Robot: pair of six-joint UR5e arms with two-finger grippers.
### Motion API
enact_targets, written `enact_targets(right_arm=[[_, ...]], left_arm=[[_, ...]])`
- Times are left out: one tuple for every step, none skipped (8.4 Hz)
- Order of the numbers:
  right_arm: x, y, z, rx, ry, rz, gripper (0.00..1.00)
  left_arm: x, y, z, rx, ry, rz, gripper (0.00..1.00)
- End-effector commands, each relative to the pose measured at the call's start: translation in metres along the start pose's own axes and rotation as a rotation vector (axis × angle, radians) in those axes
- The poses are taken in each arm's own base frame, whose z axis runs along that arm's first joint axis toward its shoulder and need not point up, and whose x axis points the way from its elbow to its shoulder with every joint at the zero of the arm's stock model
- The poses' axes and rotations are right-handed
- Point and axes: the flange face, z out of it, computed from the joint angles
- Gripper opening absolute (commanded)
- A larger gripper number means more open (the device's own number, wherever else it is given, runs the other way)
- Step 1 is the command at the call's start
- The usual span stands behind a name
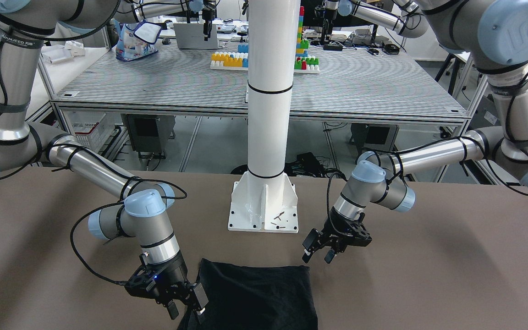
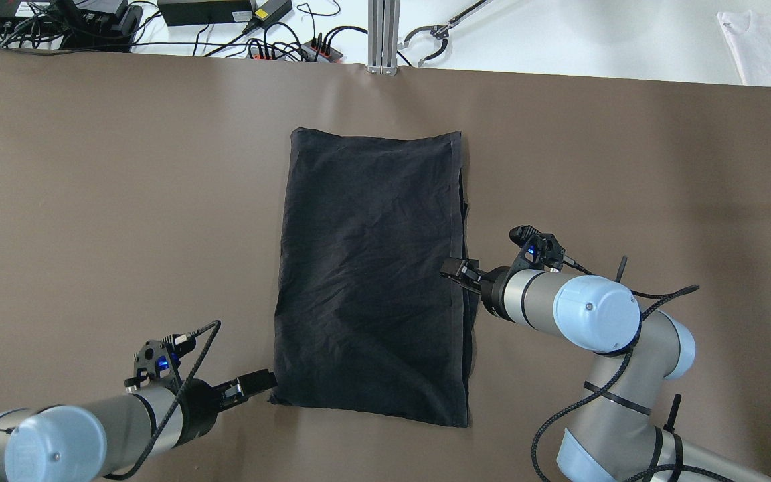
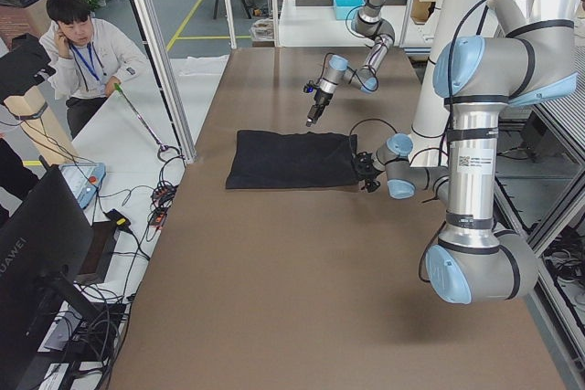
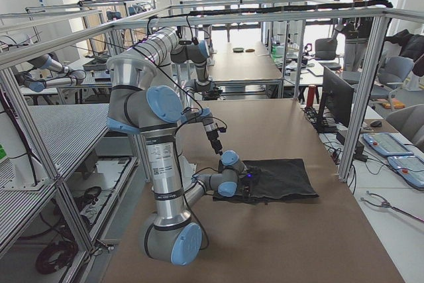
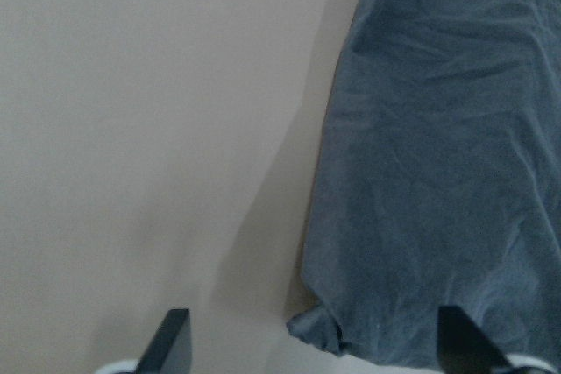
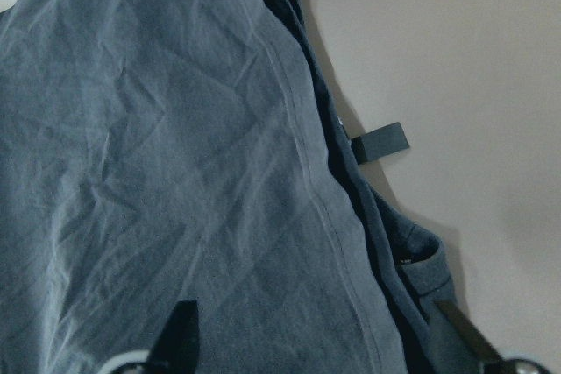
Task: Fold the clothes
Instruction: 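Grasp the shirt's near corners with both grippers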
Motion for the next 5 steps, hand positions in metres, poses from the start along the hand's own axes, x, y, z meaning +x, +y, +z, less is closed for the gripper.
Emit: enact_targets(right_arm=[[-0.001, 0.000, -0.002, 0.010, -0.006, 0.005, 0.93], [0.000, 0.000, -0.002, 0.014, -0.005, 0.004, 0.93], [0.005, 0.001, -0.002, 0.012, 0.001, 0.003, 0.93], [0.004, 0.001, -0.003, 0.012, 0.000, 0.003, 0.93], [0.004, 0.002, -0.003, 0.012, -0.002, 0.002, 0.93]], left_arm=[[-0.002, 0.021, 0.020, 0.019, -0.007, -0.042, 1.00], [0.002, 0.026, 0.035, 0.022, -0.013, -0.040, 1.00], [0.004, 0.028, 0.041, 0.021, -0.016, -0.040, 1.00], [0.005, 0.028, 0.040, 0.023, -0.016, -0.040, 1.00], [0.003, 0.027, 0.040, 0.024, -0.019, -0.037, 0.93]])
